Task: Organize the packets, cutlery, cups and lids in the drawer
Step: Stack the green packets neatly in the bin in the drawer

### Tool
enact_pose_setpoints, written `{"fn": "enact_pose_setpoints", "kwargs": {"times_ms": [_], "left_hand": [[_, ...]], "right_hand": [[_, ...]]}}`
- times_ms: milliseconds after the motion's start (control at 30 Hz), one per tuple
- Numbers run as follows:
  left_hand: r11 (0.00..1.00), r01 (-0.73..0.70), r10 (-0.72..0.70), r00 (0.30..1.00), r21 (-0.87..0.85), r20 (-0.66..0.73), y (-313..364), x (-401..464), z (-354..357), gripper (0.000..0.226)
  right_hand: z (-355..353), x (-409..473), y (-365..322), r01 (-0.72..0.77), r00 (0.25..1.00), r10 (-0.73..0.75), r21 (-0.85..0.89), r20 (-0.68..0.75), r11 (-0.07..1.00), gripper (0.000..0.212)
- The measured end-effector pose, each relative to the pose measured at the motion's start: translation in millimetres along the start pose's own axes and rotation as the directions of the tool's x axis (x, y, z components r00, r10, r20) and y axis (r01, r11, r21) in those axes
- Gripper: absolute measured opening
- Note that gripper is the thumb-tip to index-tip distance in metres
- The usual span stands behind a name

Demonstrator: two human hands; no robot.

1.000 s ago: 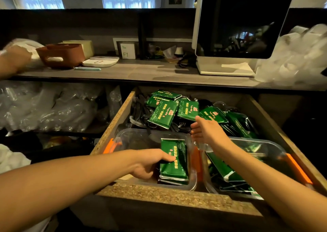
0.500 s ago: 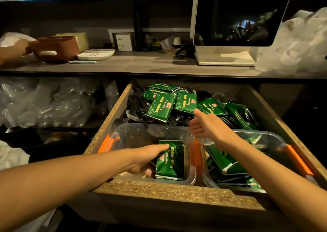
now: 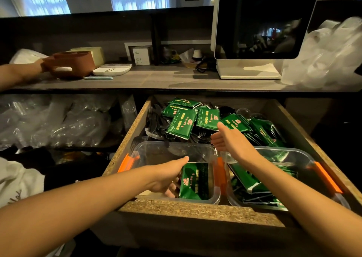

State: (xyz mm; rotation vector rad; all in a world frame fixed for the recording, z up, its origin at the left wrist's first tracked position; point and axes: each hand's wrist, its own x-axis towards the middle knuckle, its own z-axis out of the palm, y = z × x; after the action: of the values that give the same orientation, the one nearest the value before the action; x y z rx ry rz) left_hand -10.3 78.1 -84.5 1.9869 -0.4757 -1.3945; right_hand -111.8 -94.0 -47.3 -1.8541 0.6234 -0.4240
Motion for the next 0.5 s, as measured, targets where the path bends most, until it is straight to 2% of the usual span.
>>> {"fn": "enact_pose_setpoints", "kwargs": {"times_ms": [133, 200, 267, 367, 433, 500], "left_hand": [[0.995, -0.092, 0.096, 0.984, 0.030, -0.149, 14.2, -10.1, -7.7, 0.072], [0.984, -0.168, 0.177, 0.952, 0.059, -0.251, 22.7, -19.0, -10.6, 0.069], [0.945, -0.297, 0.327, 0.885, 0.139, -0.332, 34.7, -26.5, -15.9, 0.060], [0.835, -0.549, 0.522, 0.762, 0.047, -0.384, 60.6, -39.7, -27.3, 0.046], [0.768, -0.639, 0.551, 0.699, -0.052, -0.455, 76.8, -43.8, -36.6, 0.039], [0.728, -0.683, 0.558, 0.642, -0.062, -0.527, 88.9, -38.5, -47.4, 0.038]], "right_hand": [[-1.8, 1.9, -1.2, 0.008, 0.998, -0.002, 0.098, -0.060, 0.995, 0.056], [-1.8, 2.2, -4.0, 0.015, 0.997, -0.002, 0.160, -0.080, 0.987, 0.054], [-0.9, 2.6, -10.3, 0.053, 0.994, -0.031, 0.204, -0.109, 0.977, 0.050], [2.9, 6.0, -28.8, 0.067, 0.994, -0.041, 0.276, -0.099, 0.959, 0.044], [6.7, 13.7, -42.0, 0.059, 0.996, -0.036, 0.287, -0.082, 0.956, 0.036], [9.8, 30.1, -47.9, 0.116, 0.988, -0.103, 0.121, -0.112, 0.986, 0.030]]}}
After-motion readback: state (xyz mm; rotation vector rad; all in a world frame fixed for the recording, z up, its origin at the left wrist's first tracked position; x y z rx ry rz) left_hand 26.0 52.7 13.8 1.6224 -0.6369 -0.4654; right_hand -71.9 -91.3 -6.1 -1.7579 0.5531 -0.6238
